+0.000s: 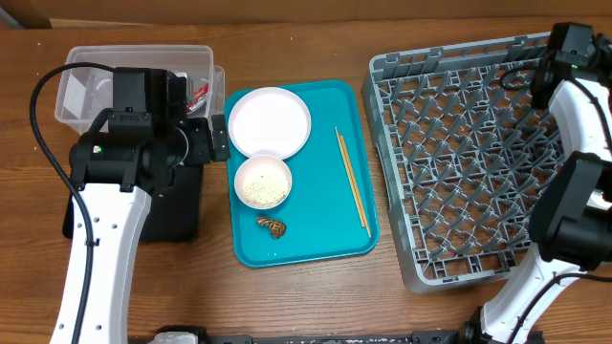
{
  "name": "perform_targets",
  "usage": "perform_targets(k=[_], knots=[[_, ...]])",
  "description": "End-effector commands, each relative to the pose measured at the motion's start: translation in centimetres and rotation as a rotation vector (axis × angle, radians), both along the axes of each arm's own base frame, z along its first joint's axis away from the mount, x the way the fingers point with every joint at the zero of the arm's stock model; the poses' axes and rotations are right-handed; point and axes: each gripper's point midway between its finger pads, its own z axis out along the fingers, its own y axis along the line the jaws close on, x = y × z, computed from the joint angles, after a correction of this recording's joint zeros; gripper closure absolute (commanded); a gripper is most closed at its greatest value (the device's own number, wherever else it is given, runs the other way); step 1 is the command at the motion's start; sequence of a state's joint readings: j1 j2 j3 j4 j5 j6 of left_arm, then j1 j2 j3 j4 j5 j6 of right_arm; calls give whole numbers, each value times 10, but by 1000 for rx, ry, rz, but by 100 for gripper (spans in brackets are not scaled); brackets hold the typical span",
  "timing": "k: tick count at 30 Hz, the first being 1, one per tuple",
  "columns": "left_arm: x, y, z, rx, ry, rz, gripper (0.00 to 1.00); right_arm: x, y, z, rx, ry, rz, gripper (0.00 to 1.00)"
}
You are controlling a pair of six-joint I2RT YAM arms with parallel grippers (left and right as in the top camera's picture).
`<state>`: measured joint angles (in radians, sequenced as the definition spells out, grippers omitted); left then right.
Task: Sort waste into correct bins and load items into the dishwasher
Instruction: 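Carry the white bowl to the dish rack and place it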
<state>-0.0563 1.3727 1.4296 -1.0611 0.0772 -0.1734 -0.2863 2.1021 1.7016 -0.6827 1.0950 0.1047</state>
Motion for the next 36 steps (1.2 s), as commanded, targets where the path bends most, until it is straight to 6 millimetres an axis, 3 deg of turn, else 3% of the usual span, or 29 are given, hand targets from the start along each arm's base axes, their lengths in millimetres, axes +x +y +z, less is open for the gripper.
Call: perform_targets(k=[1,17,19,21,25,28,36], knots=[[2,2,3,10,-10,0,0,14,23,-19,148,-53,77,96],[2,3,3,10,-10,1,0,4,79,-61,413,115,197,96],[2,2,3,10,-10,0,0,0,85,-66,453,136,204,90],[2,3,3,10,-10,1,0,-4,92,-72,505,155,214,78],[2,2,3,10,-10,0,0,-12,107,-81,602,184,224,76],[2,2,3,10,-10,0,0,-17,108,-68,609,139,171,76],[1,2,2,9,-5,0,0,-19,125,33,696,-124,227,73]])
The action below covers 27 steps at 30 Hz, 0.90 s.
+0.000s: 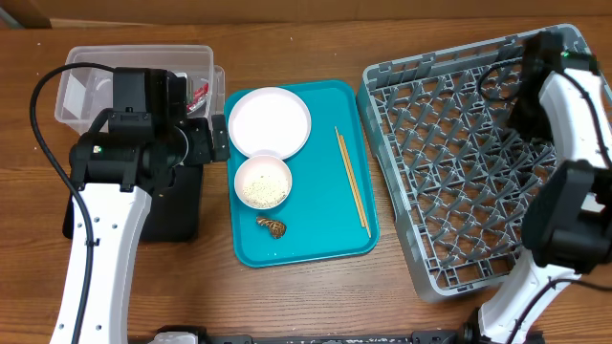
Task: Sort waste into correct bins and load items into the dishwasher
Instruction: 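Carry the white bowl to the dish rack and place it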
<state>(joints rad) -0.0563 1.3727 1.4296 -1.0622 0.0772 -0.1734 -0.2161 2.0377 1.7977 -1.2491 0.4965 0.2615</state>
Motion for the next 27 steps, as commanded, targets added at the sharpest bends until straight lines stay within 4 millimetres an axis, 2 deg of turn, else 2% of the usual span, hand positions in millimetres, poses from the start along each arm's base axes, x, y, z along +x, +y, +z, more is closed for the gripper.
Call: perform_targets(k=[1,3,7,11,14,17,23,24,27], knots=[[1,2,2,9,-6,0,0,2,18,83,121,-269,-11,74],[1,2,2,9,-7,0,0,-10,33,89,226,-273,-3,75],[1,2,2,9,-6,0,0,-51,62,79,411,-135,-28,93],[2,2,2,9,-8,0,0,-80,77,65,461,10,-10,96],[1,2,2,10,-3,0,0,-93,81,61,473,52,-18,96],[-1,2,1,10,5,0,0,-104,87,66,485,35,11,96],[-3,1,0,2,14,-4,0,-128,93,87,461,-107,33,96],[-3,0,0,-2,14,-6,0,-130,97,88,472,-129,41,95],[-3,-3,0,-20,12,-16,0,-146,131,71,613,-182,79,92]])
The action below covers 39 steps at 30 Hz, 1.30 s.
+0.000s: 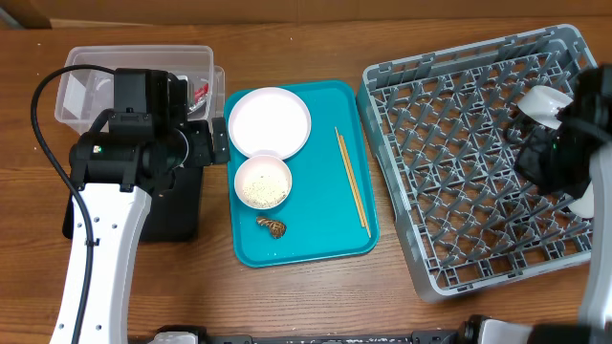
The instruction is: Sort waste into correct bins and load items into the dishwasher
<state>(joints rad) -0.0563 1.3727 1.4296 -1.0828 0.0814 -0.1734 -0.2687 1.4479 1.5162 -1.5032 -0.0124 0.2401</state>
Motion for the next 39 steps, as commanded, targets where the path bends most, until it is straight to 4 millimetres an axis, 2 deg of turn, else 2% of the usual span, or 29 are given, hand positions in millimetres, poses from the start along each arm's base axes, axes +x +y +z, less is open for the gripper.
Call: perform_targets(k=[1,6,12,21,27,31,39], knots=[[2,-3,3,-20,-10,-9,0,-22,38,-21,171,-12,41,92],[3,-3,4,-21,-13,-9,0,-45,68,-63,305,78,64,96],[1,-3,3,-20,-6,-9,0,-62,79,-104,330,160,14,96],[1,-3,2,-23,-3,-11,0,-74,84,-124,339,217,-60,96],[0,-4,2,-23,-2,-11,0,-78,73,-137,276,237,-166,96],[0,-3,2,-22,0,-11,0,-80,67,-139,244,245,-198,96],[0,-3,2,-23,-1,-12,0,-88,74,-139,246,282,-192,96]])
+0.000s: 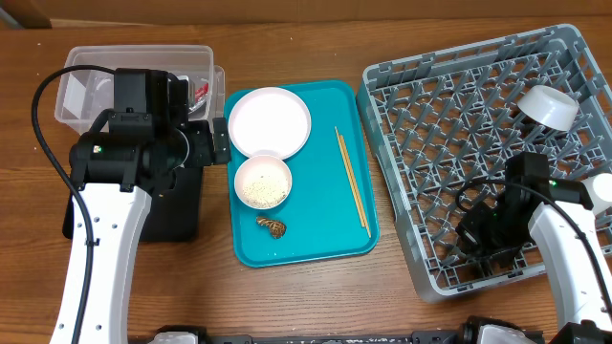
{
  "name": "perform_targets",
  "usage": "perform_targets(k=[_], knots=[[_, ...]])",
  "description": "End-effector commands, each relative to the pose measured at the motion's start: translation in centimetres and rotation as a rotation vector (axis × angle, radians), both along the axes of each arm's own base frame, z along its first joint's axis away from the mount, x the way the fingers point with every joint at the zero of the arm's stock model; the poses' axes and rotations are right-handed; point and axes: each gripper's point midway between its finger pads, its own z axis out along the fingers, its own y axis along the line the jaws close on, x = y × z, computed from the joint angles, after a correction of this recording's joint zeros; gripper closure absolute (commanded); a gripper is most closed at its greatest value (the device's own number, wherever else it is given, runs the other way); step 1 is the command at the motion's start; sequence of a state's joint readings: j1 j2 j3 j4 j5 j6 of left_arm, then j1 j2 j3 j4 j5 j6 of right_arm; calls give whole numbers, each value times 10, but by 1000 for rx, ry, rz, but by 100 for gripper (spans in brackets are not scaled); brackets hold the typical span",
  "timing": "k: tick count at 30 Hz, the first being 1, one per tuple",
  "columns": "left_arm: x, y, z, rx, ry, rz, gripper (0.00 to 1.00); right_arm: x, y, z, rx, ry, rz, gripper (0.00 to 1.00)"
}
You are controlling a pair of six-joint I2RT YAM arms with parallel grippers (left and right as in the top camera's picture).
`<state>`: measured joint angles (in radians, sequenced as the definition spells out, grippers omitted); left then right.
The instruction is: Sort waste into correct bins and load items into the dishwasher
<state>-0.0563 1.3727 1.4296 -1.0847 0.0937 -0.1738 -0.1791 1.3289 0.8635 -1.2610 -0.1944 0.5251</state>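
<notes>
A teal tray (320, 234) holds a white plate (270, 120), a small white bowl of pale crumbs (262, 182), a brown food scrap (273, 226) and a pair of wooden chopsticks (351, 182). To the right, the grey dish rack (440, 124) has a white bowl (547, 105) lying tilted in its far right part. My left gripper (219, 139) hovers at the tray's left edge, its fingers apart with nothing between them. My right gripper (471, 234) is low over the rack's front right; its fingers are not distinguishable.
A clear plastic bin (86, 76) with a red-and-white scrap (198, 93) stands at the back left. A black bin (182, 205) sits under my left arm. The right arm's cable loops over the rack's front.
My right arm has moved from the rack's far right, beside the white bowl, to the rack's front right. The bowl now shows whole and lies alone in the rack. The left arm is unchanged.
My right arm was first over the rack's far right corner, with no bowl showing. The rack then stood slightly turned. Later a white bowl showed in the rack beside the arm. Now the arm is near the front and the bowl rests there.
</notes>
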Motion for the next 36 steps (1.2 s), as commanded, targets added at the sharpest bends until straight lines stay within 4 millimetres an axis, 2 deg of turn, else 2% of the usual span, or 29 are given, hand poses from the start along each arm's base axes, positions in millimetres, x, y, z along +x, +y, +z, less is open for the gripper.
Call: perform_targets(k=[1,9,20,25,30,36], knots=[[1,-1,2,-12,-3,-5,0,-5,4,-1,-14,17,6,96],[1,-1,2,-12,-3,-5,0,-9,16,-2,-12,34,43,96],[1,-1,2,-12,-3,-5,0,-10,17,-1,-12,38,47,96],[1,-1,2,-12,-3,-5,0,11,16,-3,-15,-56,84,96],[0,-1,2,-12,-2,-6,0,17,19,-3,-2,-84,88,96],[0,-1,2,-12,-2,-6,0,22,32,1,78,-122,123,96]])
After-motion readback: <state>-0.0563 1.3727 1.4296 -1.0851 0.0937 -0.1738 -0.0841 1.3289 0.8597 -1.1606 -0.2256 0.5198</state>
